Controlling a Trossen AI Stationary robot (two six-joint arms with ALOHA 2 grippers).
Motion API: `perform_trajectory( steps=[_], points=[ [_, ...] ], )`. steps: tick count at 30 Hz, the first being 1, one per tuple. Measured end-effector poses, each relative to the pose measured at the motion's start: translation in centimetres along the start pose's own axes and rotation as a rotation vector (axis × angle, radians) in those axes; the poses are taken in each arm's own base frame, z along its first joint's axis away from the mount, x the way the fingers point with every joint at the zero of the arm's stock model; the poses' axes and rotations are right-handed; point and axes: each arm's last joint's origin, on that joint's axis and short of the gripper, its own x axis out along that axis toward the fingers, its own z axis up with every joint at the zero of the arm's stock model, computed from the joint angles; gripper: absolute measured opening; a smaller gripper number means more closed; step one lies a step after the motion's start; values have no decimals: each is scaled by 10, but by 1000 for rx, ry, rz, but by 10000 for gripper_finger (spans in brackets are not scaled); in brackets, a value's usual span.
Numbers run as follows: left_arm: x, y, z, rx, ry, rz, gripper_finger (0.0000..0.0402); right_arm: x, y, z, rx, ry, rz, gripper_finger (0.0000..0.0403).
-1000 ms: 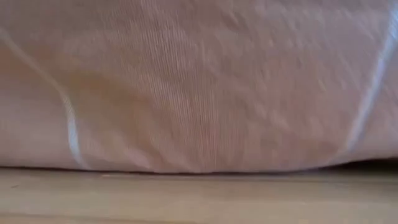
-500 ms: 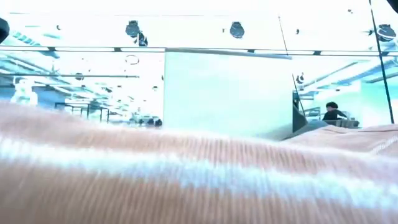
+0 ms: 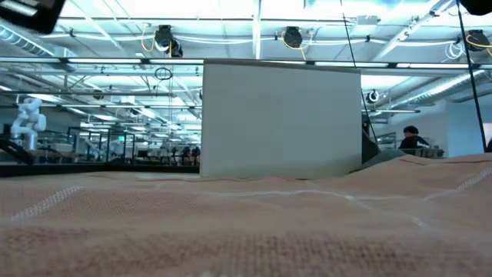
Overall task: Fold towel
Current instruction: Fold the light brown towel
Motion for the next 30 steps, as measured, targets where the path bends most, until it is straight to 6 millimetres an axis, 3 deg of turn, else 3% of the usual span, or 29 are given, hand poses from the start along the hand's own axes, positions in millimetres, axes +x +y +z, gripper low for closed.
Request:
perform_trajectory(
  steps=[8,19,24,30],
  points=[
    [1,8,4,-55,-44,95,103,0,-2,3,-55,-52,-82,160],
    [2,-1,-15,-120,-4,112,103,3,-10,24,-222,-220,-122,160],
    [3,5,-16,-87,-43,263,103,6,-19,29,-262,-231,-155,160],
    [6,26,-9,-11,-74,459,103,9,-33,31,-259,-201,-195,160]
  ],
)
